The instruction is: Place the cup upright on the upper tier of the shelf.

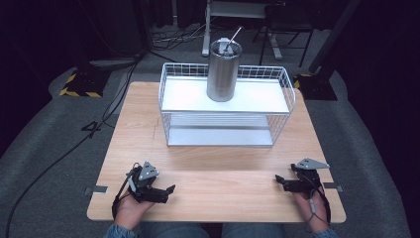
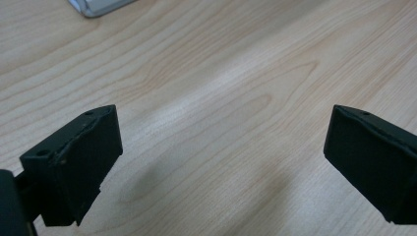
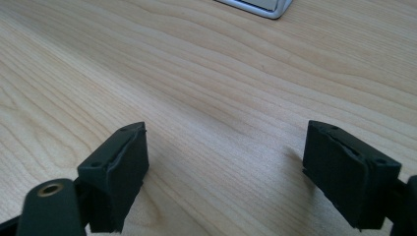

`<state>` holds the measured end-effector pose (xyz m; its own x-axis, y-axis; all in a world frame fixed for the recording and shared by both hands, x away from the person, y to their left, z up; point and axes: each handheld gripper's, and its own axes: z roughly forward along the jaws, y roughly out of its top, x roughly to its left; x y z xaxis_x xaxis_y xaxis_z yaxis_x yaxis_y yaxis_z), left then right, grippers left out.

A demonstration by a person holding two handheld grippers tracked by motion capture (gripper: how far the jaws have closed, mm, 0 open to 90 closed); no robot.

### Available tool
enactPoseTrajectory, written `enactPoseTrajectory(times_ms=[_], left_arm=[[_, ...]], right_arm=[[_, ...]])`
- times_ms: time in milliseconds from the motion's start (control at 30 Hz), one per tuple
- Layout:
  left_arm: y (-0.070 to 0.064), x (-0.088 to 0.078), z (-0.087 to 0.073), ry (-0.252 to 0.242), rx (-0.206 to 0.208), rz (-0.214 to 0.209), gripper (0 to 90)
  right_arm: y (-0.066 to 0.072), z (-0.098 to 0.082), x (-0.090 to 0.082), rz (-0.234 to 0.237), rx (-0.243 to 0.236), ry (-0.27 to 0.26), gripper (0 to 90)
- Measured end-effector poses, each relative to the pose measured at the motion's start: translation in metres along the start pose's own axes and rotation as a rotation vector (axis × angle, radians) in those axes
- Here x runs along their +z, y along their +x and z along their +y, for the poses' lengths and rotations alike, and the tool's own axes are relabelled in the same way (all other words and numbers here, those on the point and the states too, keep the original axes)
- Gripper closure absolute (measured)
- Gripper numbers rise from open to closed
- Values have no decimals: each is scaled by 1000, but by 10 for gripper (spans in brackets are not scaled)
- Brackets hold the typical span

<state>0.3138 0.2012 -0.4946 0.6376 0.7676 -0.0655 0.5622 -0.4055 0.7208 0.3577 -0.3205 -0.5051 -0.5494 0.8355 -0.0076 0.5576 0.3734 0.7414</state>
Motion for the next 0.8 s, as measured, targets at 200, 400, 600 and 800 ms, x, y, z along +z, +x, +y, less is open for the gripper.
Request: enactPoseTrajectory(times_ms=[200, 400, 600, 800], left_arm=[[1, 5, -2, 32, -5, 1, 17], [1, 10, -6, 66, 5, 27, 21], [-1, 11, -5, 73, 12, 46, 24], [3, 12, -5, 70, 11, 54, 24]], right_arm=[[0, 0, 0, 1, -1, 1, 177], [0, 0, 0, 0, 0, 0, 177], [0, 0, 0, 0, 0, 0, 178], [0, 0, 0, 1, -2, 1, 177]])
